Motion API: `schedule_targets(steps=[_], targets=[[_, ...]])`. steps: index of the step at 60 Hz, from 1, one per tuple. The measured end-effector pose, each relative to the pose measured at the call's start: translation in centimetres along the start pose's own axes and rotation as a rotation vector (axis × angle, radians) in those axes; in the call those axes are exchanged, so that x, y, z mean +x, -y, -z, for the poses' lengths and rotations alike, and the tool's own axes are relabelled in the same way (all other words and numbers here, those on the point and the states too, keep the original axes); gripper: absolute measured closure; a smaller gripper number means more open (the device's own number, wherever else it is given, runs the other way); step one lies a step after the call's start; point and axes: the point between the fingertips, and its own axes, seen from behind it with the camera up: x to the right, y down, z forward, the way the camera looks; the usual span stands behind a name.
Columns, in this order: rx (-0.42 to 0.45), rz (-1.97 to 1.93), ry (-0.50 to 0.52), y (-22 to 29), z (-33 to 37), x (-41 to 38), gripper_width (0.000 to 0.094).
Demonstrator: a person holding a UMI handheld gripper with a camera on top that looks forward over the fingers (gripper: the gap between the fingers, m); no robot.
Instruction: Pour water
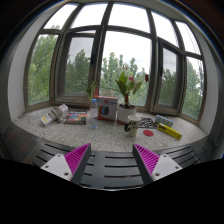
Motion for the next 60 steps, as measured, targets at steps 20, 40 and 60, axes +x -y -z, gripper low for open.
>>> schedule_targets(steps=[20,40,60], targets=[[-0.029,-0.004,-0.04,-2.4,-5.5,-3.6,0.0075],[-0.016,-0.005,-0.014,-2.0,-16.0,-11.9,0.0079],[0.085,-0.01,-0.008,4.6,-32.6,-14.3,0.0083]])
